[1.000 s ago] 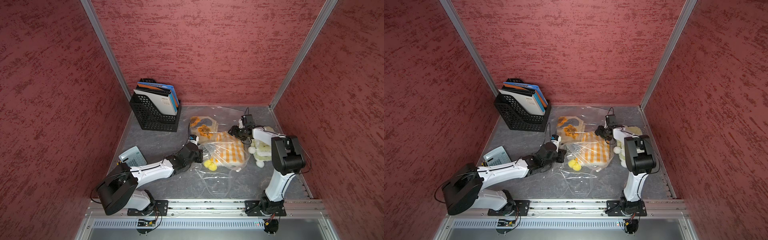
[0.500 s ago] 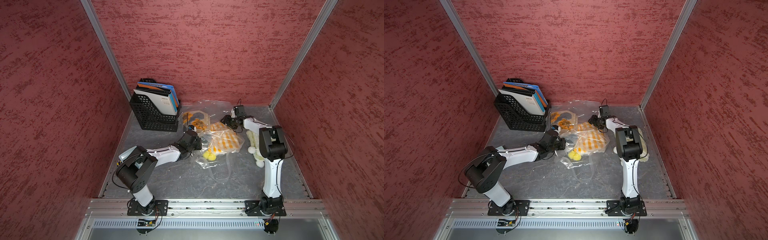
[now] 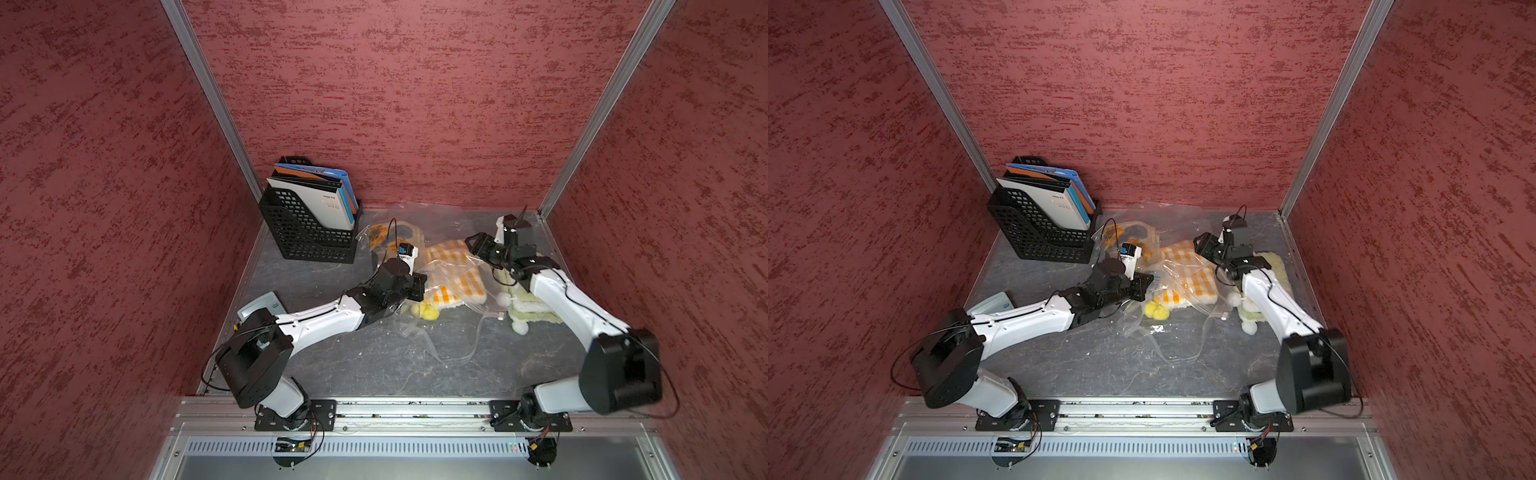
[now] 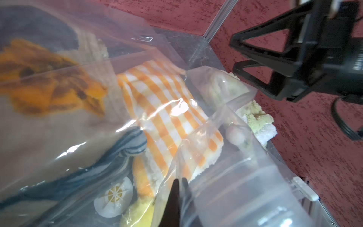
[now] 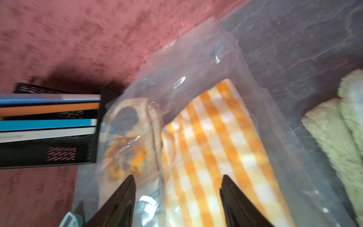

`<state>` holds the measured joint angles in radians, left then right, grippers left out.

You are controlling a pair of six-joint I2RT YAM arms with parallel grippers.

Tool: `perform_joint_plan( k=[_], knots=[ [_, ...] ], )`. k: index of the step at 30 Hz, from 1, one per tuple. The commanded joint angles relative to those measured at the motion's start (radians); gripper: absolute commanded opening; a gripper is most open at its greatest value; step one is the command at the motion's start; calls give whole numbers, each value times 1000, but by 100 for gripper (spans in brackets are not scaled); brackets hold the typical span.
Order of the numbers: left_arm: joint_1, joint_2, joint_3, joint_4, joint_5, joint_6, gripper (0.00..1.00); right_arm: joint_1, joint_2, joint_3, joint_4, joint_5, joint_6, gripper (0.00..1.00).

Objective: Take the blanket out of the vacuum bag
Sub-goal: Adjust the vacuum bag at the center of the board, then take out the blanket from the vacuum bag.

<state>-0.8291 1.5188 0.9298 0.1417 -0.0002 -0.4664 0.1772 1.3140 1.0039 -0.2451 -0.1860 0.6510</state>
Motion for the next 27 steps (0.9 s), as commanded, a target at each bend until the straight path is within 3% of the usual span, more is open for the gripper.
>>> perform_joint_plan(
  k=[1,4,9,11,14,19,24,27],
  knots=[
    [-35,-21,-15,26,-11,27,0,19,-158,-122,-18,-14,95,64],
    [-61,-16,-22,37,-40,14,0,43,-308,-233,-35,-62,172,55],
    [-71,-9,-24,69,-88,-27,0,136,-438,-345,-70,-114,256,29],
    [-72,-3,-4,48,-121,-35,0,178,-493,-383,-88,-106,294,14],
    [-71,4,12,52,-141,-38,0,227,-566,-416,-123,-81,326,8],
    [-72,28,48,47,-131,-47,0,312,-540,-542,39,-44,458,7],
    [-81,41,63,50,-114,-48,0,459,-373,-572,237,172,541,16],
    [-81,45,71,52,-111,-49,0,482,-260,-618,419,258,629,29]
  ],
)
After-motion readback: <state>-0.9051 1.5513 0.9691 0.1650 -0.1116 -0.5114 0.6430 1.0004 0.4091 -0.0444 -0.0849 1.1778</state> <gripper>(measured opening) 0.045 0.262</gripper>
